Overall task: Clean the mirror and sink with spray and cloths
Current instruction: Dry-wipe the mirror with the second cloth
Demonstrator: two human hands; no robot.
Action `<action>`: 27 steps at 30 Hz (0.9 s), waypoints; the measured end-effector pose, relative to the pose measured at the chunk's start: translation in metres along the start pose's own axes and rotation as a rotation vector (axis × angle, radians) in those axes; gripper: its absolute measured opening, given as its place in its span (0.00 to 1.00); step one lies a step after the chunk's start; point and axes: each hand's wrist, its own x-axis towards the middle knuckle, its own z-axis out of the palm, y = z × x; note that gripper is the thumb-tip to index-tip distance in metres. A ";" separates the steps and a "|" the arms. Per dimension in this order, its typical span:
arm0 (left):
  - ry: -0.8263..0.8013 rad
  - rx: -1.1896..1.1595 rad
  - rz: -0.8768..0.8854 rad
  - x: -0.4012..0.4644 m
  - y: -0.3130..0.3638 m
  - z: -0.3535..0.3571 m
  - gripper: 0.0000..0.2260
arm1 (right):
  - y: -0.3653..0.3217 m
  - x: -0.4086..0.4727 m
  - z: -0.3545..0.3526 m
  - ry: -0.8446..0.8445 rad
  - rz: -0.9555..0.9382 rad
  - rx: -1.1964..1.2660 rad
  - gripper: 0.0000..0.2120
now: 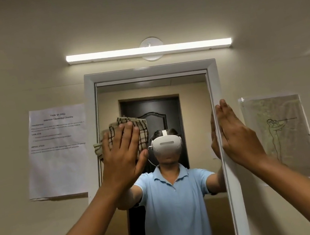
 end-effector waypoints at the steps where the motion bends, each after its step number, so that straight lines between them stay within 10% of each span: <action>1: -0.009 0.015 -0.002 -0.004 0.005 0.000 0.29 | 0.000 -0.001 -0.001 -0.007 -0.004 0.001 0.36; 15: -0.071 -0.040 -0.064 0.129 0.075 -0.001 0.28 | 0.014 -0.003 -0.015 -0.088 -0.074 -0.002 0.38; 27: -0.073 -0.093 0.134 0.076 0.171 0.016 0.28 | 0.022 -0.024 -0.009 -0.078 -0.112 0.041 0.32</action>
